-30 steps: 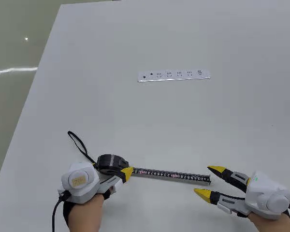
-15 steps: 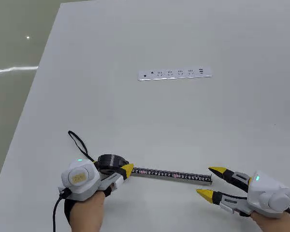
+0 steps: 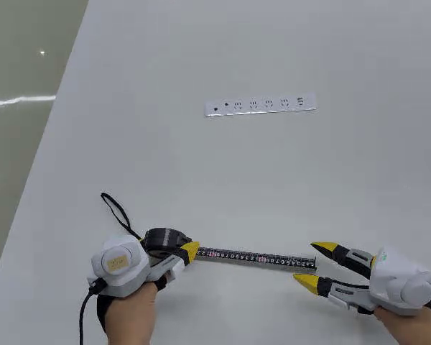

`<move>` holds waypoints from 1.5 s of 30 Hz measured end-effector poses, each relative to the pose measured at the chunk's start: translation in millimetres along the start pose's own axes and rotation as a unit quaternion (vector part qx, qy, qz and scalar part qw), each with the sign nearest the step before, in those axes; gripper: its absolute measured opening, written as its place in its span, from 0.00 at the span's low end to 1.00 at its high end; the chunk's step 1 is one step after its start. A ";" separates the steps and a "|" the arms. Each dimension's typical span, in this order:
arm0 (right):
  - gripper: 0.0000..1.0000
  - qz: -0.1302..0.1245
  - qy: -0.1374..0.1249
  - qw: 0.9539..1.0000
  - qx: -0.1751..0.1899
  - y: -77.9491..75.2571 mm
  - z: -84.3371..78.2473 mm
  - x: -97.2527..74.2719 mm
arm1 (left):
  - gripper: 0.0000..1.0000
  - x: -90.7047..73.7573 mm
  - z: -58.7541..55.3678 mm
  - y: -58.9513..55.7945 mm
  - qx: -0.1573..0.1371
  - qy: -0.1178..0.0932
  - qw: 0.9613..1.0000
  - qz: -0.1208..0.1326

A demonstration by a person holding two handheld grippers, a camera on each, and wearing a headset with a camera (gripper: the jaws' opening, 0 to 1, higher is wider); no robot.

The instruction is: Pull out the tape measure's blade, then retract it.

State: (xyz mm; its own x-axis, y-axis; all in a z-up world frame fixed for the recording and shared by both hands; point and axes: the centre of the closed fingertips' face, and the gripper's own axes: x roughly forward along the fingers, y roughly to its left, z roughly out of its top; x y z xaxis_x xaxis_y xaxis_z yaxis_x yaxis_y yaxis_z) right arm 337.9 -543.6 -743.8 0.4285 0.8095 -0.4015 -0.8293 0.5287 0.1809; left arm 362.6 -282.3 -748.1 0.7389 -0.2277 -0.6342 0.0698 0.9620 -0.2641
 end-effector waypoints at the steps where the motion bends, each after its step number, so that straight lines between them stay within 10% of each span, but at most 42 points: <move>1: 0.45 0.001 0.000 1.000 0.001 -0.5 -0.4 0.2 | 0.72 0.0 0.1 0.2 -0.002 0.000 1.000 0.001; 45: 0.35 0.033 0.007 0.999 0.011 -1.3 -16.5 0.2 | 0.65 2.3 1.1 5.3 -0.027 0.006 0.998 0.050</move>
State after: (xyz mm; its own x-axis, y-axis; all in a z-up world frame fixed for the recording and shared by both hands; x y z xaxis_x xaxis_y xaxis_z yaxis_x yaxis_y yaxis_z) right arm 333.2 -548.3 -758.9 0.3690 0.8389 -0.4001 -0.8470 0.4808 0.2267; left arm 365.4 -277.6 -750.2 0.7328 -0.1320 -0.6675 -0.0405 0.9708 -0.2363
